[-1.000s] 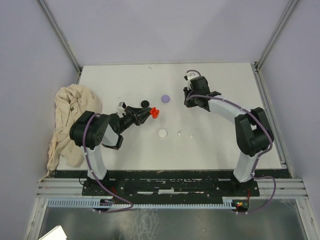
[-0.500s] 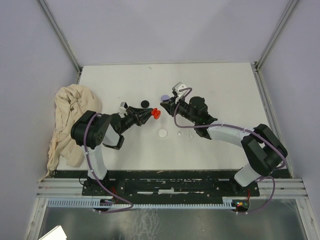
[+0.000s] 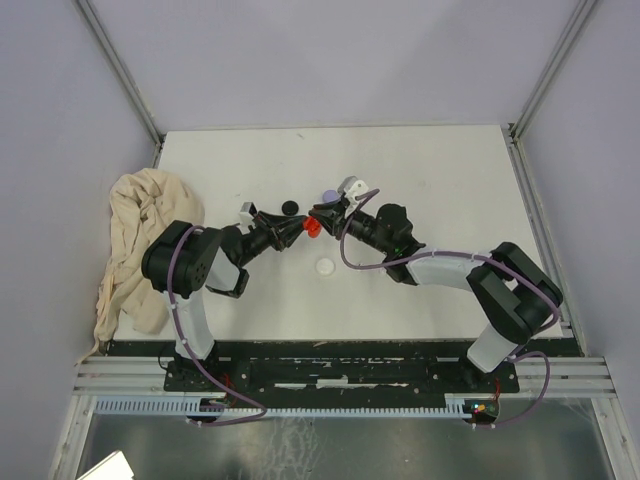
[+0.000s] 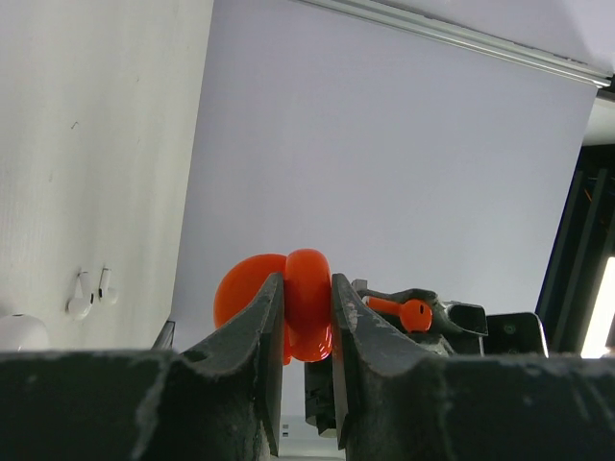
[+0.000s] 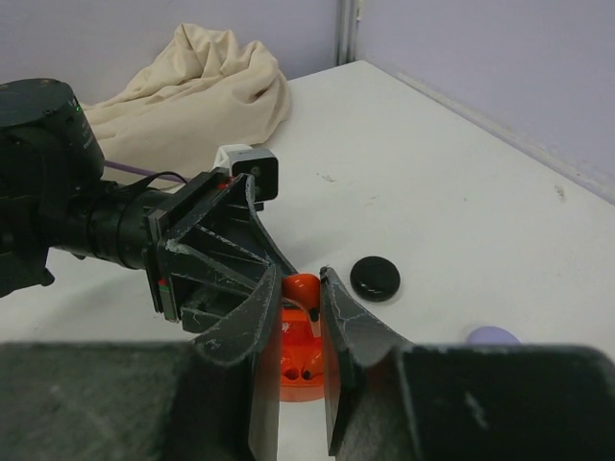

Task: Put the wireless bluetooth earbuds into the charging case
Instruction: Place the earbud in the charging case.

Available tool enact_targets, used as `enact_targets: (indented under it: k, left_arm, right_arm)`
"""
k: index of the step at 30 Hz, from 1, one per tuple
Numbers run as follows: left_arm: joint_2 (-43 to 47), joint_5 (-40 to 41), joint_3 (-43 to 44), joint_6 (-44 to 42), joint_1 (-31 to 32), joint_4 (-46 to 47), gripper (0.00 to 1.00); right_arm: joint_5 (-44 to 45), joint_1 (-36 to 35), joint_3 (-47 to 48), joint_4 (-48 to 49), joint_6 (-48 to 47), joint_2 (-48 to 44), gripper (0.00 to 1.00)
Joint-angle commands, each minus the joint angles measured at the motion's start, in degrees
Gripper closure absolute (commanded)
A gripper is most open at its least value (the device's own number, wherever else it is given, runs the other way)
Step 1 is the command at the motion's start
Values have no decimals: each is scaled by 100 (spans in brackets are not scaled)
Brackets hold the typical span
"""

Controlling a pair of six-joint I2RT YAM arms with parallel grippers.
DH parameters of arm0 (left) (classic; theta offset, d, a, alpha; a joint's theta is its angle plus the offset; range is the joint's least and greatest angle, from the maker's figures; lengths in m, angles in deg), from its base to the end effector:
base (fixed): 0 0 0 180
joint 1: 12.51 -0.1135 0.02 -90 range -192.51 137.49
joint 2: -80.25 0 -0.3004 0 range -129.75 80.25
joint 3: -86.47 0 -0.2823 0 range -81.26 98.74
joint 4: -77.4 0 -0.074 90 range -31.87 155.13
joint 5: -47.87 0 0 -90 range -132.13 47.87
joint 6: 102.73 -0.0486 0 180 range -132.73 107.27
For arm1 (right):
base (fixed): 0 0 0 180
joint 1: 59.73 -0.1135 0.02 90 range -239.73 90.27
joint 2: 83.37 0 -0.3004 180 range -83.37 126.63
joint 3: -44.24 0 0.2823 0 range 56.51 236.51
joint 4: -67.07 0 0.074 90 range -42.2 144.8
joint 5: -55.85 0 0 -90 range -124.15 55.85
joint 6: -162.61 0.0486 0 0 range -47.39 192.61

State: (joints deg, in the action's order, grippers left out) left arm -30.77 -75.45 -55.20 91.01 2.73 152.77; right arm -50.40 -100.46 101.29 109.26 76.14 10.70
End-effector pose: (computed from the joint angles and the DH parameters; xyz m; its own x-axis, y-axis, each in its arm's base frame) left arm 0.3077 -0.1115 0.1298 -0.7383 -0.6401 0.2123 -0.1341 -0.1692 -0.9764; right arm 0.2843 0.2627 0.2540 0.0166 0.0923 -0.9956 -0.8402 0.5410 0.0362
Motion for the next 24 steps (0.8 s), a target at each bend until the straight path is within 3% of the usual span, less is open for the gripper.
enact_targets:
  k: [1, 24]
  left_arm:
    - [10, -146, 159, 155, 15, 1150, 97]
    - [305, -269, 175, 175, 15, 1150, 97]
  right_arm:
    - [-271, -90, 59, 367, -110, 81, 98]
    - [-147, -211, -241, 305, -314, 180, 98]
